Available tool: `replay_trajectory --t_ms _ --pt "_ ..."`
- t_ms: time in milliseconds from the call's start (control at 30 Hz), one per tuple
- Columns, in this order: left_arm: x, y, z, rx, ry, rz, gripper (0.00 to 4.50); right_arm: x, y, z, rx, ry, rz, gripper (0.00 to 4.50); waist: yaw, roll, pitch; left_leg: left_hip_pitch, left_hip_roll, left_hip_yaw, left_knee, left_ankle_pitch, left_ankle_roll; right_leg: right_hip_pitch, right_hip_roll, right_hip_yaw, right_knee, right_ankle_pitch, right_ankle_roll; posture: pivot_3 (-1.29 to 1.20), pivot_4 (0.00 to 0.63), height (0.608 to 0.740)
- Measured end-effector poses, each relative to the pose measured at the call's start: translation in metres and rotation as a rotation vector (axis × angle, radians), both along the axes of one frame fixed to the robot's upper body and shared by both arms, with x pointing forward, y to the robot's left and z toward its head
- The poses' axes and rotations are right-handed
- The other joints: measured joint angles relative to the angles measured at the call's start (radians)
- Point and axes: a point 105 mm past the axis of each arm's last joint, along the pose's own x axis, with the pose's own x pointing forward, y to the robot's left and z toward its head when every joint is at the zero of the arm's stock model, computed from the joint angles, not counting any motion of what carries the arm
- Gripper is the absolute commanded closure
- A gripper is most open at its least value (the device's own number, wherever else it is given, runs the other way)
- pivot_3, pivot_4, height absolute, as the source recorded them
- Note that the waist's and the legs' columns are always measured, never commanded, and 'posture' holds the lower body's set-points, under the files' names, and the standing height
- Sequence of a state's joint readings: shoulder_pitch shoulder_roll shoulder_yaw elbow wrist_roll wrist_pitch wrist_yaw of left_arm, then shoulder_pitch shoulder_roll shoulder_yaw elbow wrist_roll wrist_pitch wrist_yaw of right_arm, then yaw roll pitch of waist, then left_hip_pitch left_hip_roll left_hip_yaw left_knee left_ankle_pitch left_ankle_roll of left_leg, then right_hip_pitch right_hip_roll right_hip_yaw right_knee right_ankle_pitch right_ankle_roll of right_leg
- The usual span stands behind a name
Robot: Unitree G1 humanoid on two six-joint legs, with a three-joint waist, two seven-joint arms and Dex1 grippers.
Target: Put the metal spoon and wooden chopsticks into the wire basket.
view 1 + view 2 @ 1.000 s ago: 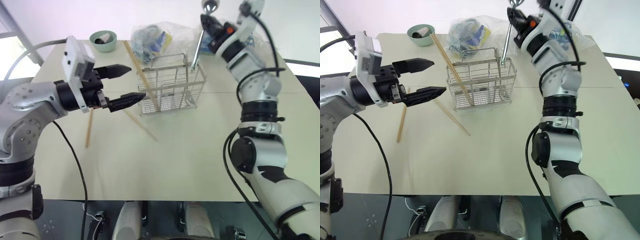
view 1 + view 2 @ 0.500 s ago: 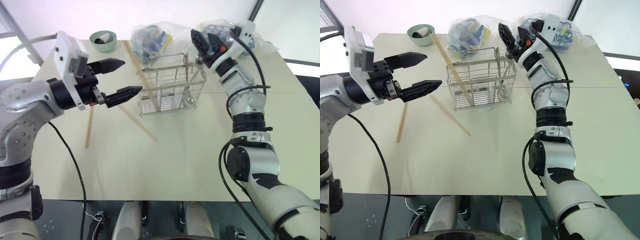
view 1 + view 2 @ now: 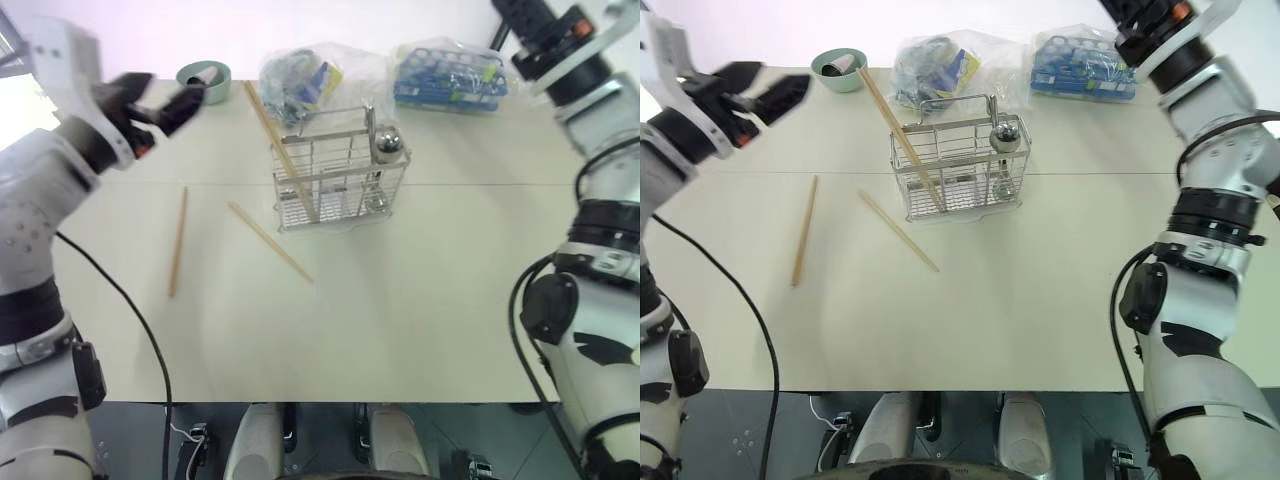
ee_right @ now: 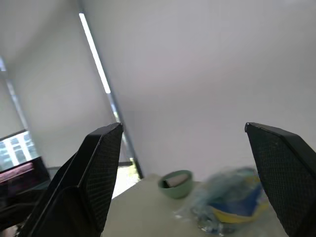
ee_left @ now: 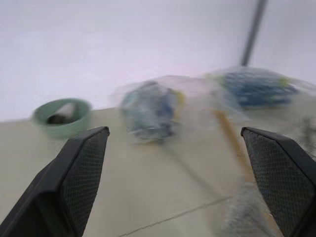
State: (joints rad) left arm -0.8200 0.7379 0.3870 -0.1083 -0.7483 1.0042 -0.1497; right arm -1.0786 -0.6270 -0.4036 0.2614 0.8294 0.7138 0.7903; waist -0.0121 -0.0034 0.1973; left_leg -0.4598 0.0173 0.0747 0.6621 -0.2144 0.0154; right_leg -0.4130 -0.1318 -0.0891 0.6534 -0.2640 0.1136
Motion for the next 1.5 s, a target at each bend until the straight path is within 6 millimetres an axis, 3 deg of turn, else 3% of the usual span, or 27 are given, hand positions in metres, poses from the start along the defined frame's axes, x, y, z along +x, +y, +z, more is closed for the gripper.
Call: replay_trajectory --t_ms 67,133,200,267,533,767,900,967,1067,1233,1500 --pt "0.01 0.021 -0.011 -0.035 0.106 0.146 0.0 -0.028 0.013 -0.02 -0.152 0.004 0.14 0.46 0.003 -0.002 -0.001 0.0 0.0 -0.001 0.0 -0.001 0.002 0.001 0.0 0.0 -0.001 0.0 0.0 0.0 0.15 0.708" --pt "0.015 0.04 -0.028 -0.025 0.217 0.271 0.0 -0.047 0.025 -0.054 -0.278 0.079 0.27 0.46 0.003 -0.003 -0.001 0.0 -0.001 0.0 0.001 -0.002 0.004 0.002 -0.001 0.0 -0.001 0.001 0.001 0.0 0.15 0.708" --pt "0.02 0.046 -0.047 0.027 0.311 0.329 0.0 -0.061 0.031 -0.083 -0.364 0.161 0.36 0.46 0.004 -0.003 -0.001 0.0 -0.001 0.0 0.002 -0.003 0.004 0.002 -0.002 0.0 -0.001 0.001 0.002 0.0 0.15 0.708" --pt "0.026 0.043 -0.063 0.081 0.376 0.331 0.0 -0.068 0.037 -0.097 -0.419 0.192 0.402 0.46 0.005 -0.004 -0.001 0.0 -0.001 0.0 0.002 -0.003 0.004 0.001 -0.002 0.0 0.0 0.001 0.002 0.0 0.15 0.708" --pt "0.049 0.02 -0.138 0.173 0.624 0.257 0.0 -0.077 0.042 -0.112 -0.483 0.199 0.426 0.46 0.006 -0.005 0.0 0.0 -0.001 0.001 0.002 0.0 -0.001 0.001 -0.002 0.0 -0.001 0.001 0.001 0.0 0.15 0.708" --pt "0.064 0.022 -0.163 0.227 0.662 0.265 0.0 -0.076 0.039 -0.121 -0.491 0.218 0.375 0.46 0.013 -0.006 0.0 -0.001 -0.001 0.001 0.002 0.0 -0.001 0.0 -0.002 0.0 -0.001 0.001 0.002 0.0 0.15 0.708" --pt "0.075 0.009 -0.173 0.214 0.677 0.224 0.0 -0.079 0.038 -0.123 -0.492 0.219 0.354 0.46 0.028 -0.006 0.0 -0.001 -0.001 0.001 0.003 0.0 -0.001 0.0 -0.002 0.0 -0.001 0.001 0.002 0.0 0.15 0.708" --pt "0.08 0.006 -0.174 0.206 0.681 0.214 0.54 -0.078 0.039 -0.122 -0.491 0.217 0.344 0.4 0.029 -0.007 0.0 -0.001 -0.001 0.001 0.003 0.0 0.0 0.001 -0.003 0.0 -0.001 0.001 0.002 0.0 0.15 0.708" --pt "0.085 0.0 -0.175 0.179 0.69 0.203 1.76 -0.078 0.039 -0.122 -0.488 0.217 0.33 0.4 0.027 -0.007 -0.001 -0.001 -0.001 0.001 0.004 -0.004 0.006 0.001 -0.003 0.0 -0.002 0.001 0.002 0.0 0.15 0.708" --pt "0.088 0.002 -0.175 0.143 0.694 0.215 4.36 -0.075 0.035 -0.118 -0.466 0.214 0.291 0.4 0.025 -0.007 -0.001 0.0 -0.001 0.001 0.004 -0.004 0.006 0.001 -0.003 0.0 -0.001 0.001 0.002 0.0 0.15 0.708" --pt "0.093 0.01 -0.167 0.134 0.613 0.264 4.44 -0.072 0.034 -0.118 -0.448 0.224 0.279 0.4 0.024 -0.008 0.0 -0.001 -0.001 0.001 0.004 -0.004 0.006 0.0 -0.003 0.0 -0.001 0.001 0.002 0.0 0.15 0.708"
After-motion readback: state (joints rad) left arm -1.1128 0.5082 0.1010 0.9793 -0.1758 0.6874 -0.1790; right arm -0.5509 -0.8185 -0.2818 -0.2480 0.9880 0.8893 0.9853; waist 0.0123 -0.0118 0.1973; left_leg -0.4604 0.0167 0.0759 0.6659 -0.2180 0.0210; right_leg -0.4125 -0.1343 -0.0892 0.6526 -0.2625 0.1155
